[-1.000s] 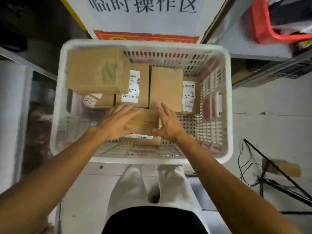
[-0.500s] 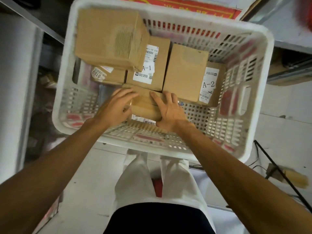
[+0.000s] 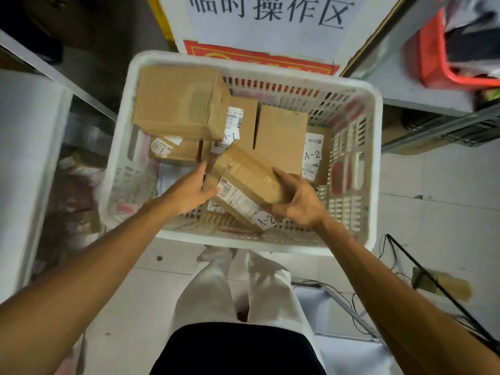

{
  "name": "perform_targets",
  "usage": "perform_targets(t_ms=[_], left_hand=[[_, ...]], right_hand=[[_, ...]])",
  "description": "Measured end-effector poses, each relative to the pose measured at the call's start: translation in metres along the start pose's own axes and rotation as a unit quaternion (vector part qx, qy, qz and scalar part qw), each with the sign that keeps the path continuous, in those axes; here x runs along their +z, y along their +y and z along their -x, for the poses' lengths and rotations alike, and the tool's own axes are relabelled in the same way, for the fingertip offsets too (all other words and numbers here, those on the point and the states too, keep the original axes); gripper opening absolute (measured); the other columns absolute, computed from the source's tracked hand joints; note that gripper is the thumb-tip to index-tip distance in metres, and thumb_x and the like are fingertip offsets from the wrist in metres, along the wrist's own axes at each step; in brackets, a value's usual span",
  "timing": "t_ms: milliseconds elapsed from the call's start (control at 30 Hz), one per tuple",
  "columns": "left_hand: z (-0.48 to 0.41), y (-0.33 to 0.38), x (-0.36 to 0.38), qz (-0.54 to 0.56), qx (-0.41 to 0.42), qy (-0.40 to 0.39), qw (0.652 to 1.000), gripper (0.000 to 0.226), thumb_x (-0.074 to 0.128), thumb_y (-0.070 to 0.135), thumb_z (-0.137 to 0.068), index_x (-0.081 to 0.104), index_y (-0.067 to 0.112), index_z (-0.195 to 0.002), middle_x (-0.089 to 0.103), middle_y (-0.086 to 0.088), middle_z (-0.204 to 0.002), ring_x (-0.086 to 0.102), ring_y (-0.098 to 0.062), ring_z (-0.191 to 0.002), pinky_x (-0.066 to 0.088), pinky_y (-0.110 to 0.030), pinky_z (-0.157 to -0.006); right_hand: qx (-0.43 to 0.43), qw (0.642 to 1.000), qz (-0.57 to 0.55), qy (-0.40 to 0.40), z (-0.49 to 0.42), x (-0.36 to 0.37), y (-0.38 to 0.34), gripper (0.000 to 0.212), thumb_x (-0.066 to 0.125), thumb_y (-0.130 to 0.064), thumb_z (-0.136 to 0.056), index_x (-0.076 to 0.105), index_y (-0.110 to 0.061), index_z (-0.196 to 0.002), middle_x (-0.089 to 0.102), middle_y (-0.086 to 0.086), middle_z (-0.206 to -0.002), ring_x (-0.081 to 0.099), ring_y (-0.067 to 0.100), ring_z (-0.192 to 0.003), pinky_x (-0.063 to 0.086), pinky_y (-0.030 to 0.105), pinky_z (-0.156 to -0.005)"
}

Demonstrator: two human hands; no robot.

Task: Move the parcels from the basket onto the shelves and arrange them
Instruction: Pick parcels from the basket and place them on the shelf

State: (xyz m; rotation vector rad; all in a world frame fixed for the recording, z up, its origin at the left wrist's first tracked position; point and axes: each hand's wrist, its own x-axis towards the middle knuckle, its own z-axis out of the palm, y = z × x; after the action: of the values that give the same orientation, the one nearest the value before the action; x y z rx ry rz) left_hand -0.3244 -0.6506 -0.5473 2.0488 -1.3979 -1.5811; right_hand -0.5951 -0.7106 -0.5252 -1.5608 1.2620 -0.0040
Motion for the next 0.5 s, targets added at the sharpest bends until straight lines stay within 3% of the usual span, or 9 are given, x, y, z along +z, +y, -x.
perform_targets(t_ms=[67,167,267,333,400,500], left_hand=[[-0.001,0.012,0.002,0.017,0.006,0.019,1.000,0.080,0.061,0.042,-0.089,0.011,0.034,-0.151,0.043,0.007,-0.147,0.043,-0.014,-0.131,0.039,-0.041,-0.106],[-0.004,0.030,0.004,0.058,0.025,0.087,0.994,0.086,0.063,0.040,-0.088,0.006,0.030,-0.152,0.032,0.004,-0.153,0.033,-0.009,-0.131,0.029,-0.033,-0.107],[-0.008,0.046,0.003,0.138,-0.028,0.096,0.985,0.089,0.065,0.040,-0.087,0.009,0.021,-0.152,0.036,-0.002,-0.151,0.044,-0.021,-0.131,0.036,-0.046,-0.109],[-0.006,0.055,0.005,0.211,-0.062,0.040,0.975,0.067,0.064,0.041,-0.087,0.034,0.021,-0.143,0.049,-0.005,-0.142,0.056,-0.022,-0.116,0.047,-0.044,-0.099],[-0.002,0.064,0.012,0.252,-0.058,-0.032,0.965,0.033,0.063,0.036,-0.088,0.053,0.034,-0.119,0.058,-0.003,-0.133,0.060,-0.021,-0.112,0.051,-0.043,-0.094],[0.000,0.075,0.025,0.354,-0.032,-0.029,0.934,0.033,0.062,0.014,-0.090,0.055,0.037,-0.113,0.069,0.004,-0.116,0.066,-0.016,-0.106,0.055,-0.043,-0.088]], right_hand=[[0.019,0.994,-0.108,0.011,0.006,-0.006,-0.004,0.100,0.088,-0.012,-0.064,0.036,-0.015,-0.150,0.045,0.008,-0.140,0.050,0.030,-0.124,0.048,0.049,-0.100],[0.025,0.976,-0.214,0.044,0.012,-0.015,-0.008,0.094,0.084,0.001,-0.065,0.040,-0.010,-0.147,0.047,0.008,-0.144,0.051,0.027,-0.127,0.047,0.050,-0.102],[0.027,0.960,-0.264,0.091,0.017,-0.023,-0.013,0.090,0.083,0.000,-0.068,0.041,-0.014,-0.146,0.047,0.008,-0.143,0.053,0.025,-0.124,0.052,0.048,-0.097],[0.021,0.945,-0.304,0.121,0.019,-0.026,-0.015,0.086,0.081,0.001,-0.071,0.041,-0.014,-0.146,0.048,0.008,-0.140,0.055,0.026,-0.121,0.054,0.048,-0.093],[0.015,0.929,-0.346,0.133,0.021,-0.029,-0.017,0.084,0.080,0.000,-0.073,0.041,-0.016,-0.146,0.049,0.009,-0.138,0.055,0.028,-0.120,0.055,0.049,-0.092],[0.015,0.919,-0.374,0.122,0.021,-0.032,-0.019,0.084,0.078,-0.003,-0.075,0.038,-0.020,-0.147,0.050,0.009,-0.136,0.057,0.030,-0.118,0.055,0.049,-0.092]])
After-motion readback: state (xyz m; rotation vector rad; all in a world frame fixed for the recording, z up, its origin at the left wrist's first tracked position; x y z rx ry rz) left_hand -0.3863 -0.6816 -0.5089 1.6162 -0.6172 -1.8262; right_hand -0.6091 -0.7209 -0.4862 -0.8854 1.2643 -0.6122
